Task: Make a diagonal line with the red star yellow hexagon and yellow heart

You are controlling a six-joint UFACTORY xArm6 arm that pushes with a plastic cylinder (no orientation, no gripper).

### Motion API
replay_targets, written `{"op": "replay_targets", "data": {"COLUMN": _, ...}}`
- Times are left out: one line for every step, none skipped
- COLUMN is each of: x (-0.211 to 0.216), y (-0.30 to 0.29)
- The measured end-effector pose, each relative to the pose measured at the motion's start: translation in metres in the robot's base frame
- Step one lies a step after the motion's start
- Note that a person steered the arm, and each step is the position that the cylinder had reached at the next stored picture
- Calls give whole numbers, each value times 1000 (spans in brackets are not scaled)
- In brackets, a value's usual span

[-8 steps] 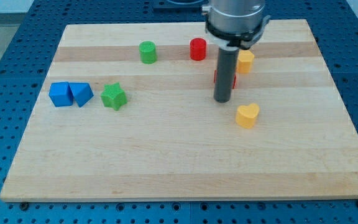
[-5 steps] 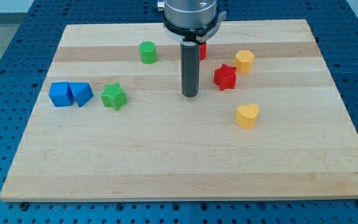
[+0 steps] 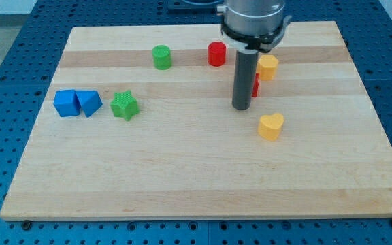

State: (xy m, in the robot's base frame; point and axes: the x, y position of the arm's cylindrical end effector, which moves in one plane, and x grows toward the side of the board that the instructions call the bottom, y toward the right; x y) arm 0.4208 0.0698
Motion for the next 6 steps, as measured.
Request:
{"op": "replay_targets", "data": {"x": -27, "y": 8}}
{"op": "replay_targets", "data": {"x": -33, "y": 9}}
{"op": "replay_targets", "data": {"x": -10, "y": 11}}
{"op": "replay_targets", "data": {"x": 2, "y": 63}}
{"op": "replay_targets", "data": {"x": 18, "y": 128}}
{"op": "replay_targets", "data": {"x": 73, "y": 131}}
